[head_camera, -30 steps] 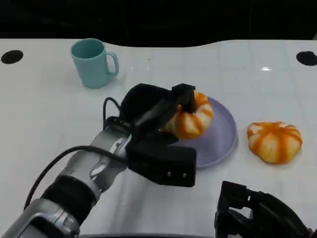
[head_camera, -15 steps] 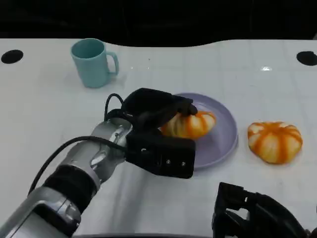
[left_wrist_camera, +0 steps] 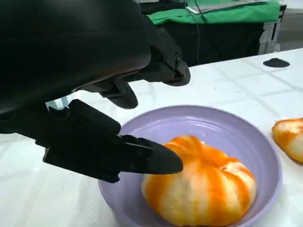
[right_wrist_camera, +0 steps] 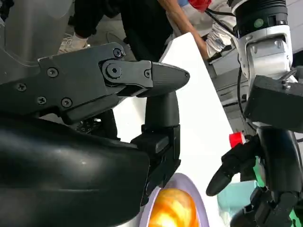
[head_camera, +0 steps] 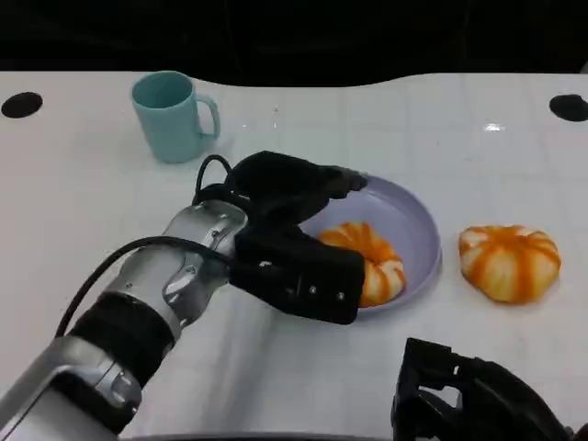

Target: Grasp the bread from the table and place it into the plate.

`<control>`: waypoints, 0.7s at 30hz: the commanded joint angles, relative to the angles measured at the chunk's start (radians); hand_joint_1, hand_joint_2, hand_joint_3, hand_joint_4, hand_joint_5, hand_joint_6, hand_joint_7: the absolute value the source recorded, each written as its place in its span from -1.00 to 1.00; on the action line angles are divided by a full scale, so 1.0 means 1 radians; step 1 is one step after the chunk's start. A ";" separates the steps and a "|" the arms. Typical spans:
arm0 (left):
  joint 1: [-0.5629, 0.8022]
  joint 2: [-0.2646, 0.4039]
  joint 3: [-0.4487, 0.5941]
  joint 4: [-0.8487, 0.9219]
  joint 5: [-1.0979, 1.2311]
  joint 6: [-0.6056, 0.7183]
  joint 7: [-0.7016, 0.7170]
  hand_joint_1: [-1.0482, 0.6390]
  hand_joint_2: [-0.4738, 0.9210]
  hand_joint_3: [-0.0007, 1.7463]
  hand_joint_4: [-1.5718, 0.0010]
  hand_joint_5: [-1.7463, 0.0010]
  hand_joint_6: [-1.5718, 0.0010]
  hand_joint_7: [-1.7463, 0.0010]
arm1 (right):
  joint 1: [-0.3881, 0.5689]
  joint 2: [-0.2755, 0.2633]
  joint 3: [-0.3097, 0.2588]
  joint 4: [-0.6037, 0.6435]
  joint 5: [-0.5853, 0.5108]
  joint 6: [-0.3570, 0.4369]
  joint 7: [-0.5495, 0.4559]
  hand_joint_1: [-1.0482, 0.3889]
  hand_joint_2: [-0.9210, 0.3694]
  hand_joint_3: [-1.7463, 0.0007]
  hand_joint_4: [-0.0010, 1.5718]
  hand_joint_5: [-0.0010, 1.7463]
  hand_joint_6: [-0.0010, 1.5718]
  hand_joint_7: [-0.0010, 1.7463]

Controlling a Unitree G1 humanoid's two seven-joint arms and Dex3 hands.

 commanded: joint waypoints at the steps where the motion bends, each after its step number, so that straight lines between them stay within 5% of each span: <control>1: 0.038 0.034 0.029 -0.035 -0.041 -0.025 0.004 -0.57 1.00 -0.70 0.57 0.57 0.58 0.98 | -0.003 -0.016 -0.018 0.000 0.010 -0.005 0.005 -0.24 -1.00 0.52 -0.26 1.00 -0.44 0.90; 7: 0.117 0.061 0.105 -0.083 -0.152 -0.110 0.018 -0.51 1.00 -0.70 0.29 0.36 0.38 0.90 | -0.014 -0.016 -0.023 0.019 0.005 -0.025 0.011 -0.23 -1.00 0.49 -0.25 1.00 -0.45 0.91; 11: 0.202 0.042 0.206 -0.103 -0.334 -0.184 -0.020 -0.46 1.00 -0.74 0.29 -0.54 0.10 0.72 | -0.020 -0.015 -0.026 0.036 0.002 -0.038 0.013 -0.24 -1.00 0.49 -0.25 1.00 -0.44 0.92; 12: 0.226 0.037 0.230 -0.109 -0.388 -0.213 -0.038 -0.45 1.00 -0.73 0.29 -0.69 0.14 0.49 | -0.020 -0.016 -0.026 0.034 0.004 -0.033 0.012 -0.24 -1.00 0.49 -0.24 1.00 -0.44 0.92; 13: 0.250 0.033 0.249 -0.117 -0.434 -0.239 -0.051 -0.45 1.00 -0.71 0.29 -0.85 0.27 0.02 | -0.021 -0.015 -0.028 0.035 0.008 -0.031 0.014 -0.23 -1.00 0.50 -0.24 1.00 -0.44 0.92; 16: 0.319 0.013 0.300 -0.153 -0.557 -0.287 -0.094 -0.45 1.00 -0.71 0.25 -0.98 0.41 -0.59 | -0.027 -0.016 -0.029 0.042 0.008 -0.032 0.017 -0.23 -1.00 0.50 -0.24 1.00 -0.44 0.91; 21: 0.438 -0.026 0.363 -0.243 -0.758 -0.292 -0.204 -0.49 1.00 -0.70 0.20 -1.00 0.42 -0.87 | -0.030 -0.018 -0.028 0.040 0.006 -0.020 0.011 -0.23 -0.99 0.50 -0.24 1.00 -0.43 0.89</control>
